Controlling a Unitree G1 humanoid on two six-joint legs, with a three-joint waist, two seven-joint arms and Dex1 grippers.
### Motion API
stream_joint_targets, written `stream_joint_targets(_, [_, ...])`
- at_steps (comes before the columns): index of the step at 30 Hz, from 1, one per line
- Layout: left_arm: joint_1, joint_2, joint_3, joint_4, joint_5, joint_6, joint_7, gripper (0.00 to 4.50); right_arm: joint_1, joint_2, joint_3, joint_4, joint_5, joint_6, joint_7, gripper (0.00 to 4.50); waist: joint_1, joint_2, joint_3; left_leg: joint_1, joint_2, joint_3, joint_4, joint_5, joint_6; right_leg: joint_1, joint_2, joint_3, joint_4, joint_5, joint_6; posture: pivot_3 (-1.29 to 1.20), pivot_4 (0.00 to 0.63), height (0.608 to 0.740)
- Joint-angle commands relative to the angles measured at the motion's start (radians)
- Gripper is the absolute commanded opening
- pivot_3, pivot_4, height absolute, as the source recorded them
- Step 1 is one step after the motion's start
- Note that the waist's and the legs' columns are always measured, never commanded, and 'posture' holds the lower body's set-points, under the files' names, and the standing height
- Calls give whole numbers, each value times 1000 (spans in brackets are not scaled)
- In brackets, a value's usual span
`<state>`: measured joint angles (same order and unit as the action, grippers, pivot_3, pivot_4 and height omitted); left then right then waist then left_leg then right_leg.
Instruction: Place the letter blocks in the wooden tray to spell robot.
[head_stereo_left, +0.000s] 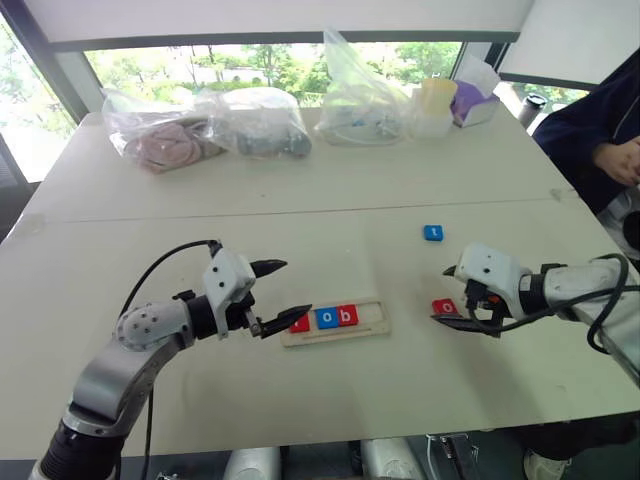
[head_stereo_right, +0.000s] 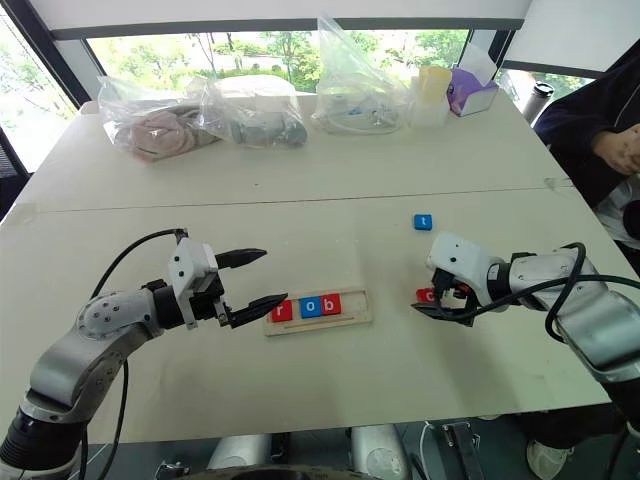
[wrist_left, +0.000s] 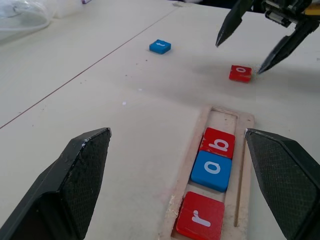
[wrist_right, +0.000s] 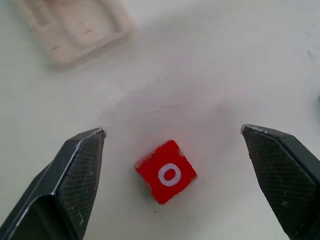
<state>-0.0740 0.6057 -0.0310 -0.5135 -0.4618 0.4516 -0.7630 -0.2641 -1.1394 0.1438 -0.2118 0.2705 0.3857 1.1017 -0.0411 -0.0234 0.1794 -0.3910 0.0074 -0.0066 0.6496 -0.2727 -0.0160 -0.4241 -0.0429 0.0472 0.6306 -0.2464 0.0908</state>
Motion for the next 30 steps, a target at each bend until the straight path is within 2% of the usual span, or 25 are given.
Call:
stream_joint_targets(1, [1, 7, 21, -44, -2, -1, 13, 4500, -81, 17, 44, 210, -65, -235, 172, 4462, 0, 0, 0, 0, 0, 0, 0, 0, 0, 0, 0, 0, 0, 0, 0, 0, 150, 740])
stream_joint_targets(8, [49, 25, 43, -122, -53, 30, 7, 4500, -212, 139, 105, 550, -154, -444, 283, 4462, -1, 1, 1, 1, 1, 0, 1, 0, 0, 0, -1, 0, 1, 1, 0, 0, 150, 740])
stream_joint_targets(13, [108, 94, 83, -173, -120, 38, -71, 4500, -261, 191, 115, 672, -190, -506, 326, 4462, 0, 1, 1, 2, 2, 0, 1, 0, 0, 2, 0, 0, 2, 0, -3, 0, 150, 740])
stream_joint_targets(15, [120, 125, 97, -169, -130, 28, -106, 4500, -271, 202, 115, 699, -202, -531, 330, 3944, 0, 0, 1, 4, 2, 0, 1, 0, 0, 4, -1, 0, 2, 0, -4, 0, 150, 740])
stream_joint_targets(17, [112, 144, 114, -160, -148, 22, -129, 4500, -276, 210, 111, 713, -207, -546, 334, 3170, 0, 0, 1, 9, 2, 0, 1, 0, 0, 9, 0, 0, 1, 0, -4, 0, 150, 740])
stream_joint_targets(19, [103, 154, 137, -152, -179, 25, -150, 4500, -273, 218, 99, 700, -199, -550, 335, 2198, 0, -1, 1, 18, 2, 0, 0, 0, 0, 18, -1, 0, -1, 0, -4, 0, 150, 740])
stream_joint_targets(20, [100, 157, 147, -146, -186, 16, -164, 4500, -270, 222, 91, 677, -190, -542, 332, 1526, 0, -1, 1, 18, 2, 0, 0, 0, 0, 19, -1, 0, -1, 0, -4, 0, 150, 740])
stream_joint_targets(21, [99, 158, 155, -140, -191, 6, -177, 4500, -267, 225, 84, 652, -182, -530, 327, 1172, 0, -1, 1, 18, 2, 0, 0, 0, 0, 18, -1, 0, -1, 0, -4, 0, 150, 740])
stream_joint_targets(30, [80, 165, 175, -91, -212, -35, -255, 4500, -231, 268, 76, 290, -91, -328, 316, 1149, 1, 4, 4, 17, 2, -2, -2, 0, 0, 15, 0, 1, 0, 0, -4, 0, 150, 740])
